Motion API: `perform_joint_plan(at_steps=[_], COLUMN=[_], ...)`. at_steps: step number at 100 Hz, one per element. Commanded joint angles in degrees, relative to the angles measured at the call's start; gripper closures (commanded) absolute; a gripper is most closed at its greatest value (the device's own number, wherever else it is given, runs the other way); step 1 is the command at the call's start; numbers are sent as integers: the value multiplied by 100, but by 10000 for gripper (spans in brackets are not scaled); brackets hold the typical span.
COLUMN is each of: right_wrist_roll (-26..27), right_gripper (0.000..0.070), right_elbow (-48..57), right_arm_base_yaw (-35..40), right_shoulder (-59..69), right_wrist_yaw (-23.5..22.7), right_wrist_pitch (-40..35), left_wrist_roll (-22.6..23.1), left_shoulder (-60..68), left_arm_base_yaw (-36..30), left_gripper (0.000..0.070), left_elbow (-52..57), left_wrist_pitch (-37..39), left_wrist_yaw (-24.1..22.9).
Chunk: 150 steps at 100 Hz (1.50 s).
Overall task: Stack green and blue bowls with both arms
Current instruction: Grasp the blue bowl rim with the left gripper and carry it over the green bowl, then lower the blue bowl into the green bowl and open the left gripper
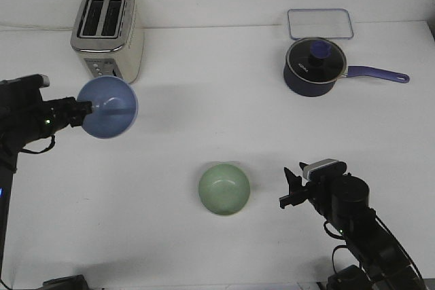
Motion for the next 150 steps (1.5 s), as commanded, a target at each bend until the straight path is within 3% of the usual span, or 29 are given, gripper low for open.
perform_joint_plan(at_steps=[1, 19, 48, 60, 90, 98, 104, 115, 132, 150], right_wrist_roll=[55, 55, 55, 55, 55, 55, 55, 55, 55, 52], right_gripper=[412, 412, 411, 412, 412, 412, 412, 412, 412, 412], right_elbow=[33, 33, 33, 33, 33, 33, 33, 33, 33, 33], right_arm_base_yaw=[22, 22, 22, 22, 22, 22, 22, 22, 22, 22], right_shoulder=[17, 17, 17, 17, 17, 17, 17, 17, 17, 17], right_wrist_yaw=[-13, -17, -35, -35, -31, -31, -28, -28, -26, -9], right_wrist_pitch=[48, 46, 24, 26, 24, 26, 24, 24, 26, 28], left_wrist_roll=[216, 129, -267, -192, -192, -149, -136, -138, -138, -127], left_shoulder=[-101, -249, 247, 741, 1493, 1517, 1517, 1517, 1436, 645], left_arm_base_yaw=[-289, -1725, -3757, -4227, -4697, -4774, -4802, -4804, -4778, -4406], left_gripper=[688, 688, 688, 688, 688, 681, 623, 393, 196, 191], left_elbow=[55, -284, -1458, -1469, -1469, -1469, -1469, -1469, -1408, -1325], left_wrist_pitch=[-175, -92, 1191, 1250, 1770, 1790, 1810, 1816, 1825, 2149], left_wrist_yaw=[90, 87, -101, -385, -407, -684, -861, -846, -848, -1274])
